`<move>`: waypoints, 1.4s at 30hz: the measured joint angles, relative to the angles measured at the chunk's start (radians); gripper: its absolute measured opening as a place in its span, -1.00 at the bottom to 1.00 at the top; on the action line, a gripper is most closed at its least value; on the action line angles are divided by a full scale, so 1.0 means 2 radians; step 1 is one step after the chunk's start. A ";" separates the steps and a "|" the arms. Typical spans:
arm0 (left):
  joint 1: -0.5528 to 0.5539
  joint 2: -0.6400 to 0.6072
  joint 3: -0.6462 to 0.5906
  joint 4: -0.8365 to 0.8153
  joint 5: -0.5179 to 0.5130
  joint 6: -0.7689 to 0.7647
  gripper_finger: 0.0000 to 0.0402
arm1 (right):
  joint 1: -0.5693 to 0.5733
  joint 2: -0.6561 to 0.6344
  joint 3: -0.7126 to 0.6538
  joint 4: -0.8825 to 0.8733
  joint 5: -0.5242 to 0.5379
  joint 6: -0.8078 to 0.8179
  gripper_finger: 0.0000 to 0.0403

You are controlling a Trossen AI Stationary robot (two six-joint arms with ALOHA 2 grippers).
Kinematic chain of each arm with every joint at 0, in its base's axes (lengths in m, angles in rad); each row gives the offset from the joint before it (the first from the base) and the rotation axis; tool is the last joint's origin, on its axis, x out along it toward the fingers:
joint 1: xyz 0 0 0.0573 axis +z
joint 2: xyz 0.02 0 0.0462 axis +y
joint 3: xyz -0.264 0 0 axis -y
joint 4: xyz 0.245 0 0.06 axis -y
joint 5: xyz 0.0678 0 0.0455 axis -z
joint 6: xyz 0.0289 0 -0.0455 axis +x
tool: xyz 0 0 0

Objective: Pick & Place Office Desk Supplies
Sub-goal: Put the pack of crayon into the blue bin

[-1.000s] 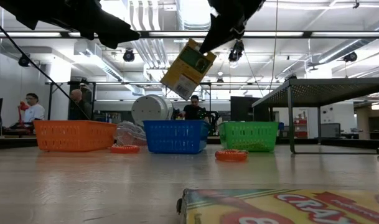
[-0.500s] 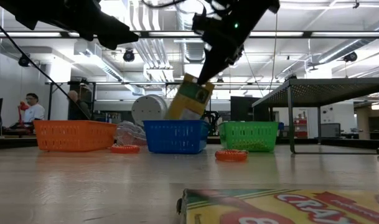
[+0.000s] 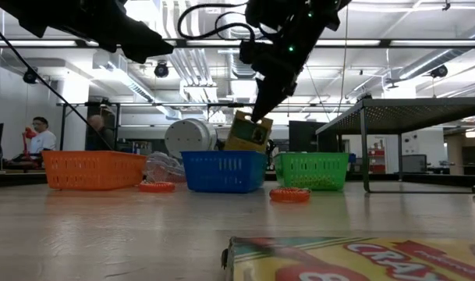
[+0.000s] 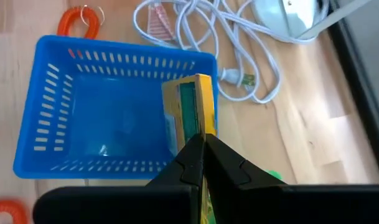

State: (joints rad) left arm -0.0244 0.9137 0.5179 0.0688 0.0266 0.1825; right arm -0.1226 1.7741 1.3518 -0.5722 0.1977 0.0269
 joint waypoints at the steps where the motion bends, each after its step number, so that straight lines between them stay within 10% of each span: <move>1: 0.000 0.000 0.000 0.000 0.000 0.000 0.15 | -0.002 0.002 0.000 -0.001 -0.006 0.000 -0.96; 27: 0.000 0.000 0.000 -0.014 0.000 0.000 0.15 | -0.006 0.190 0.305 -0.278 -0.023 0.027 -0.96; 42: 0.000 0.000 0.000 -0.021 0.000 0.000 0.15 | -0.002 0.188 0.283 -0.272 -0.034 0.038 -0.96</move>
State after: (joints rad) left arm -0.0238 0.9138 0.5179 0.0266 0.0265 0.1825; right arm -0.1257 2.1498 1.9173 -1.1171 0.1298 0.1031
